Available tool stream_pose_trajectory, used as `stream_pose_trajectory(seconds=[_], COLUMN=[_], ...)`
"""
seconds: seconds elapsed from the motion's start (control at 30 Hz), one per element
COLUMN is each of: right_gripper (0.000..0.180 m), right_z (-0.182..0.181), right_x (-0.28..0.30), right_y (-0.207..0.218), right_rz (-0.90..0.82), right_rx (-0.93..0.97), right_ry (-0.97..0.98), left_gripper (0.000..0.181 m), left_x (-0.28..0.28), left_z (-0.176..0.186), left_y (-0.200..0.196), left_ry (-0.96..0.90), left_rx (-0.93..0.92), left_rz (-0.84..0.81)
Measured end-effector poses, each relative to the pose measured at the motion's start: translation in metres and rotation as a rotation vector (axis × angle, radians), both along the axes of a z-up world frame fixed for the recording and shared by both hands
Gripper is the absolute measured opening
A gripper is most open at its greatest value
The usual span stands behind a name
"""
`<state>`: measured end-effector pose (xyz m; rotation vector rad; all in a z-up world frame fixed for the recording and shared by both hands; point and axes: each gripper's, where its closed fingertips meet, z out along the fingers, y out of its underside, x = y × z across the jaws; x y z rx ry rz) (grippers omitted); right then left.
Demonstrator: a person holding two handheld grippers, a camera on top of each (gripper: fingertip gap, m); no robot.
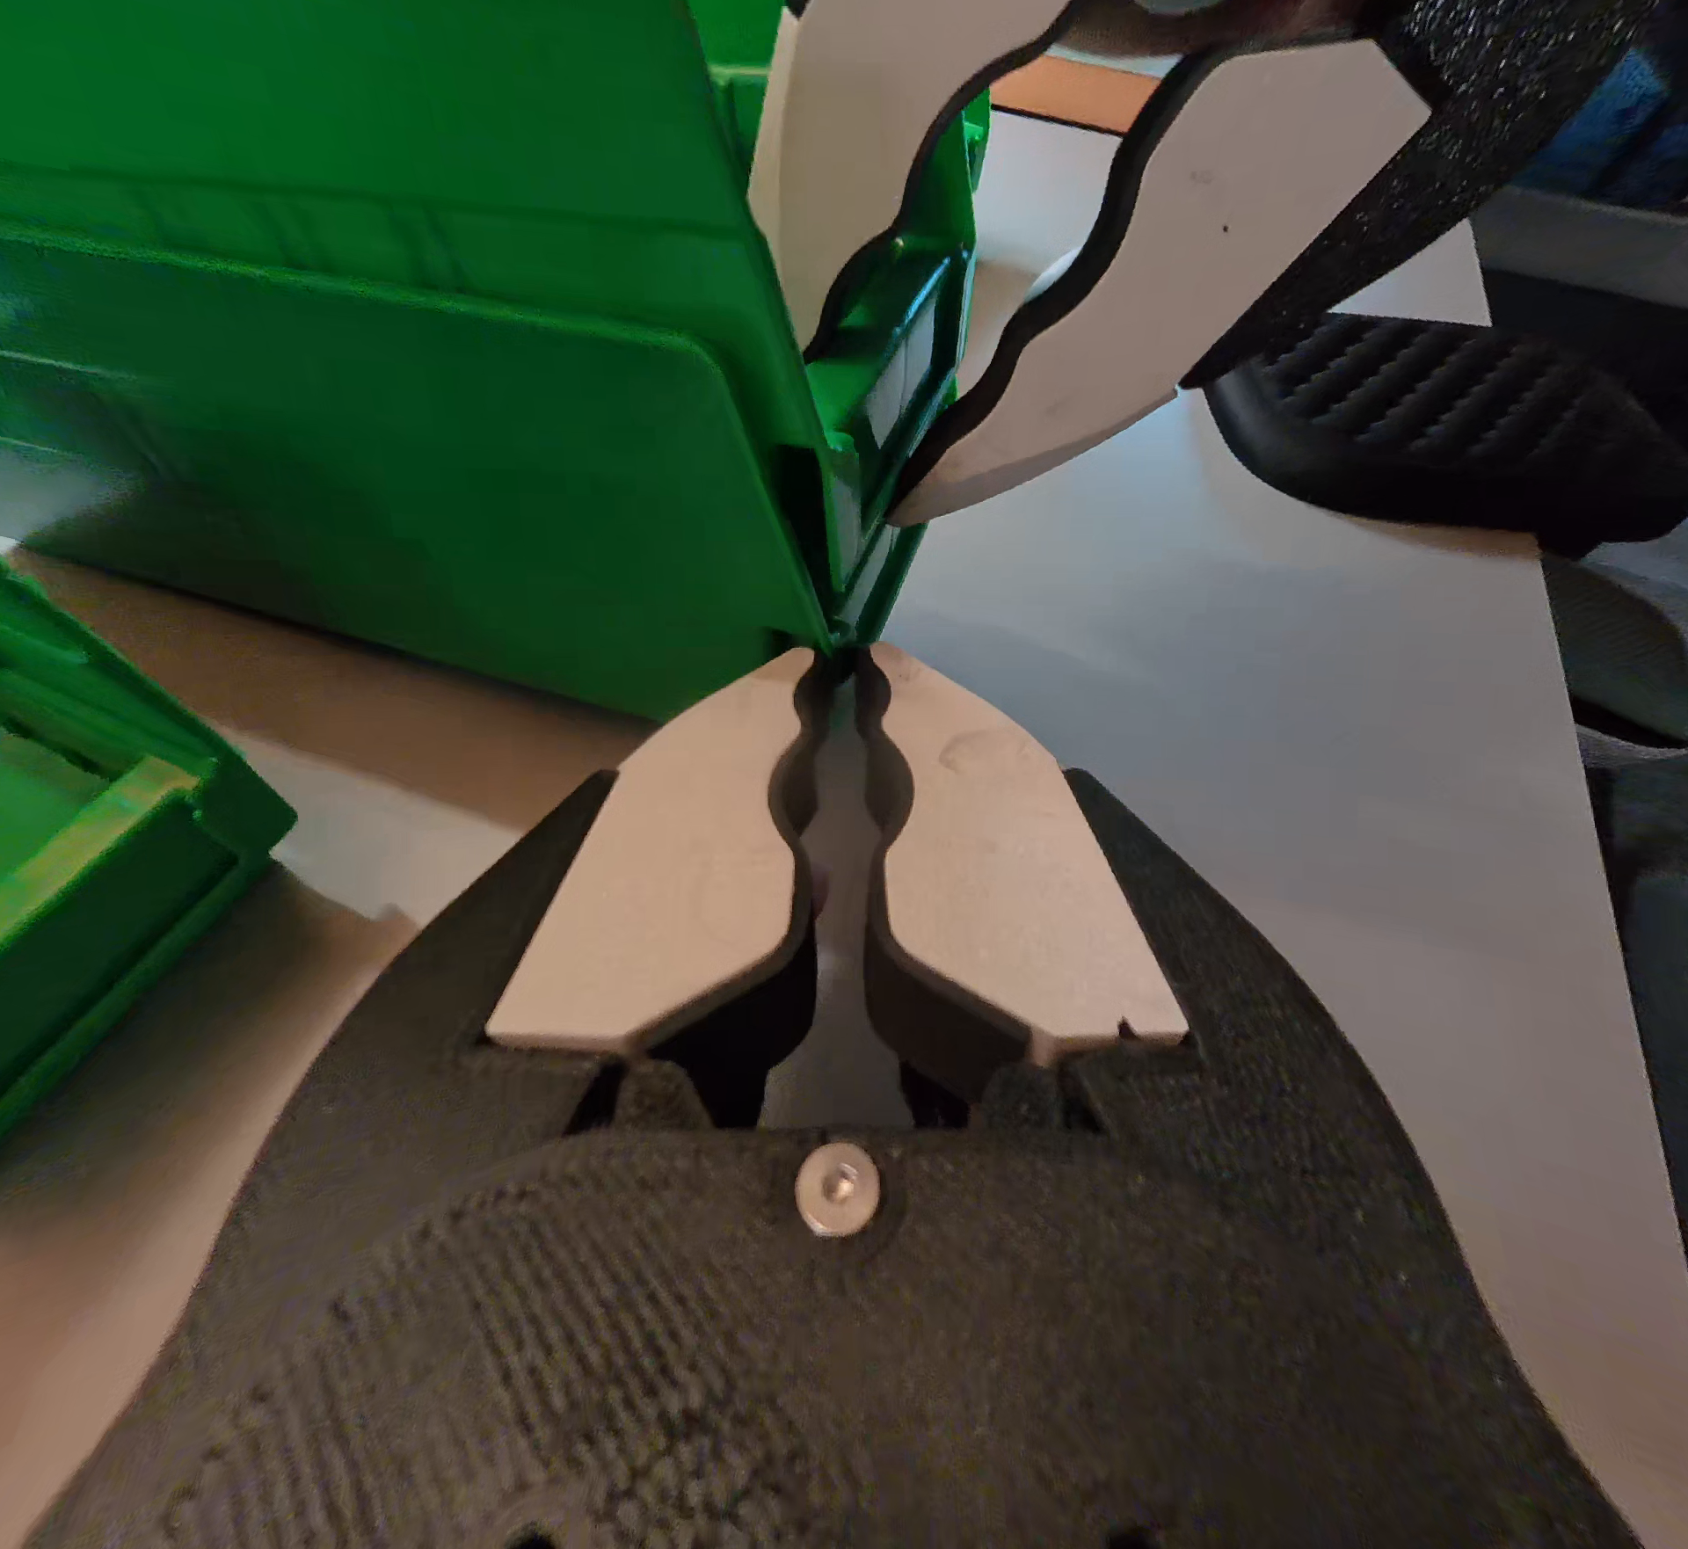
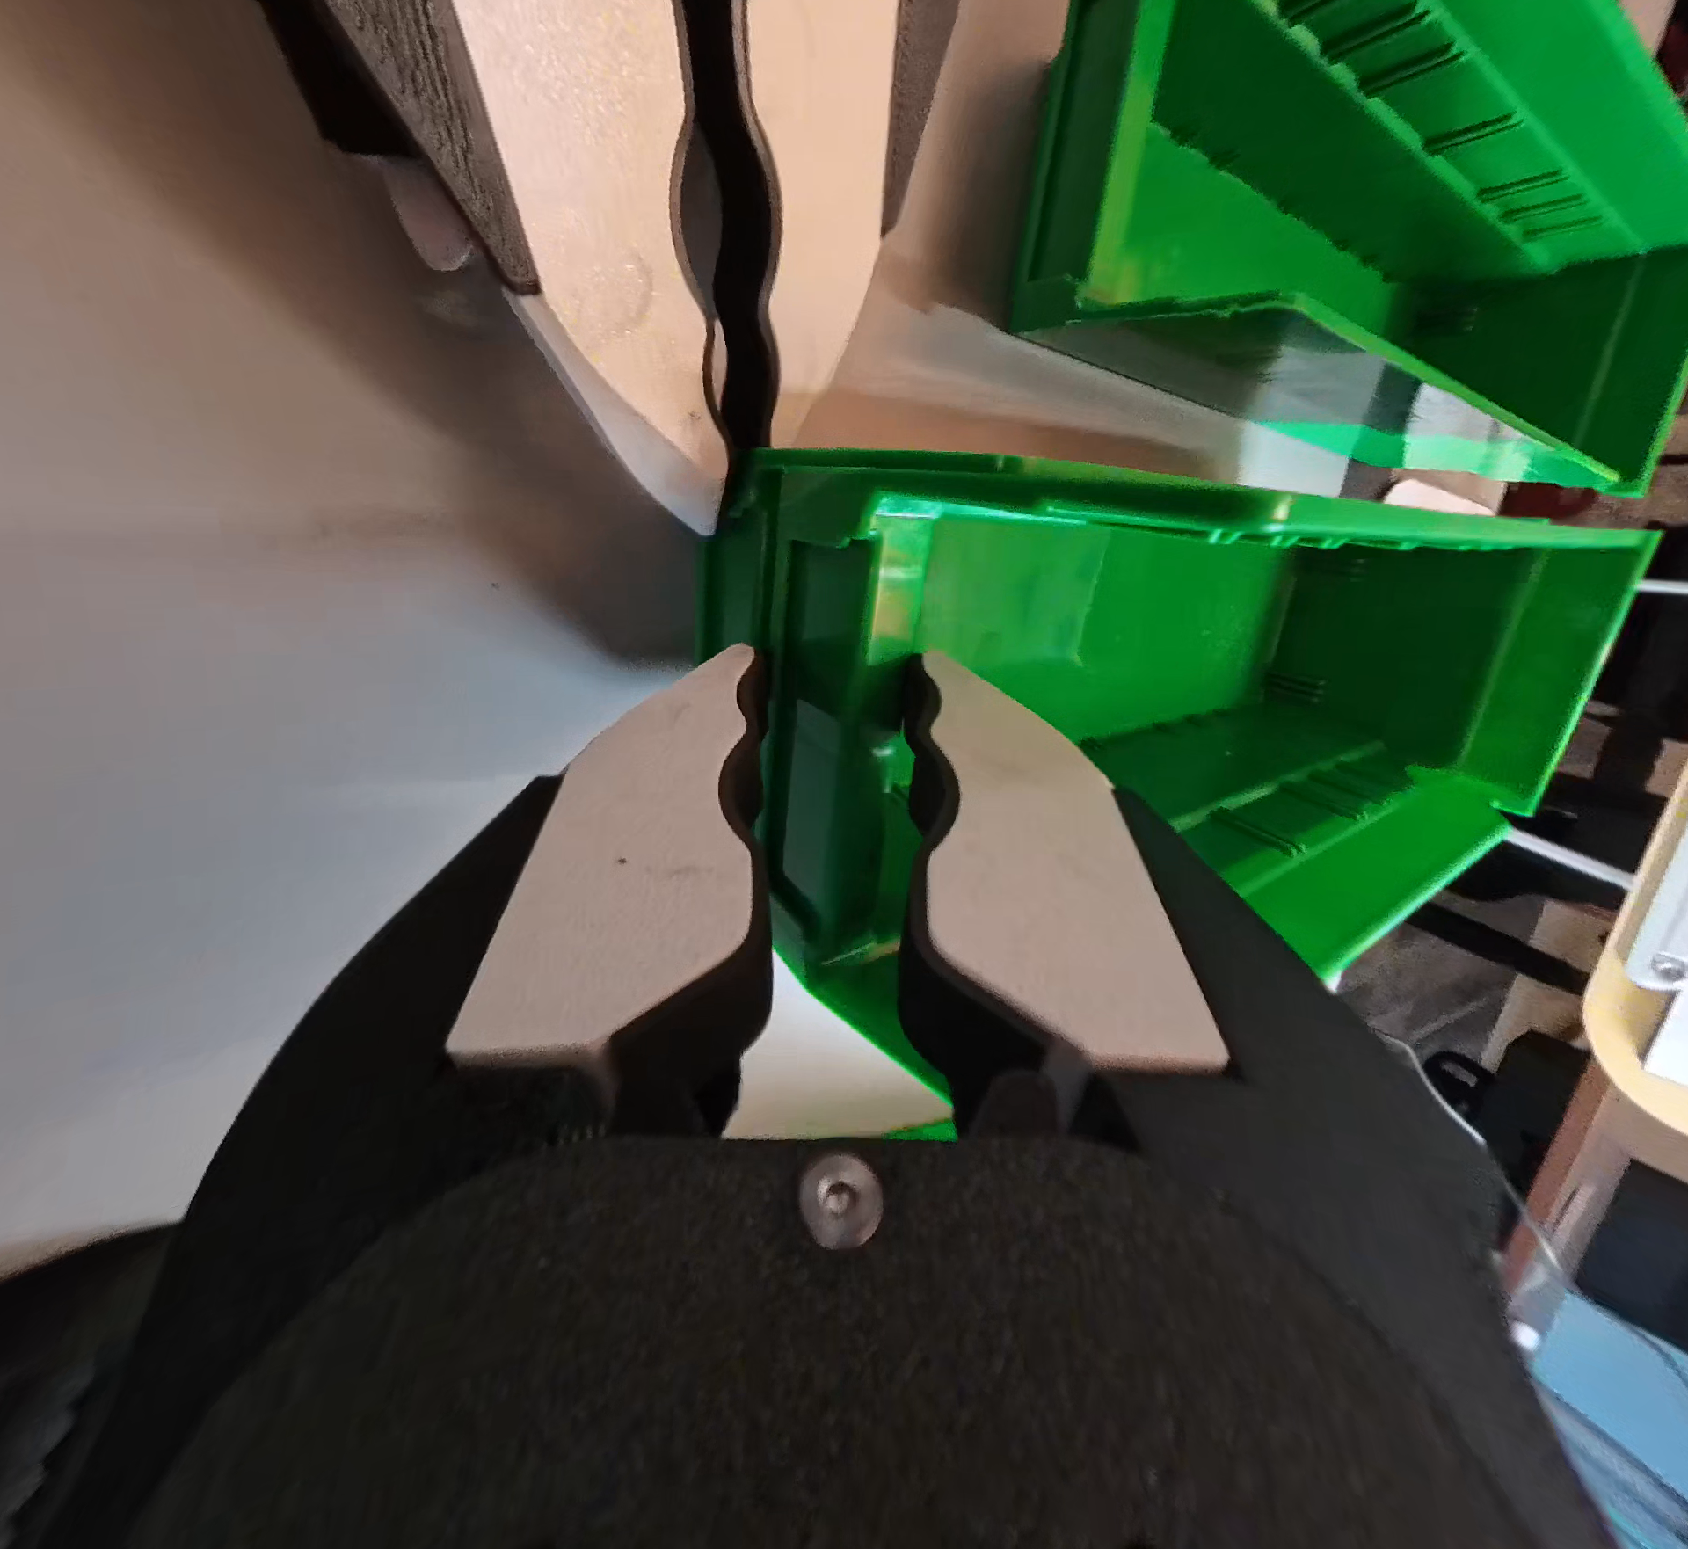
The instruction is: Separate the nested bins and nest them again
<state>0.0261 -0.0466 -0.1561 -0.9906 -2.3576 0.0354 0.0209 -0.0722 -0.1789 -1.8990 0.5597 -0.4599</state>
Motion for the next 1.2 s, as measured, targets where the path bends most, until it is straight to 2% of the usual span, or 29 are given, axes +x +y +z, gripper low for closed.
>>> stream_pose_trajectory(seconds=[0.1,0.23,0.3,0.4,0.53,0.67,0.73,0.77,0.87,1.03,1.2], right_gripper=[0.028,0.033,0.033,0.033,0.037,0.035,0.032,0.017,0.013,0.008,0.008], right_z=[0.002,0.055,0.083,0.106,0.088,0.052,0.03,0.024,0.027,0.064,0.09], right_x=[0.006,0.003,-0.008,-0.043,-0.097,-0.139,-0.148,-0.149,-0.148,-0.14,-0.124], right_y=[-0.003,-0.006,0.018,0.086,0.176,0.227,0.233,0.229,0.223,0.214,0.208], right_rz=[-0.004,-0.008,-0.035,-0.134,-0.239,-0.271,-0.266,-0.233,-0.208,-0.187,-0.165], right_rx=[-0.033,-0.216,-0.203,-0.055,0.08,0.051,-0.008,-0.045,-0.098,-0.151,-0.021], right_ry=[0.029,0.136,0.177,0.214,0.147,0.048,-0.044,-0.094,-0.185,-0.204,-0.21], left_gripper=[0.005,0.005,0.005,0.006,0.006,0.005,0.005,0.005,0.005,0.007,0.008], left_x=[0.0,0.001,0.001,0.0,-0.003,-0.007,-0.01,-0.011,-0.011,-0.014,-0.013], left_z=[-0.005,-0.014,-0.014,-0.018,-0.019,-0.022,-0.023,-0.023,-0.026,-0.03,-0.03], left_y=[0.0,0.0,0.0,-0.002,-0.007,-0.013,-0.014,-0.014,-0.018,-0.016,-0.018], left_ry=[0.065,0.111,0.115,0.122,0.131,0.118,0.102,0.093,0.04,-0.028,-0.117], left_rx=[-0.001,-0.025,-0.026,-0.043,-0.056,-0.084,-0.098,-0.107,-0.165,-0.233,-0.297], left_rz=[0.009,0.001,-0.002,-0.008,-0.015,-0.036,-0.045,-0.048,-0.078,-0.048,-0.042])
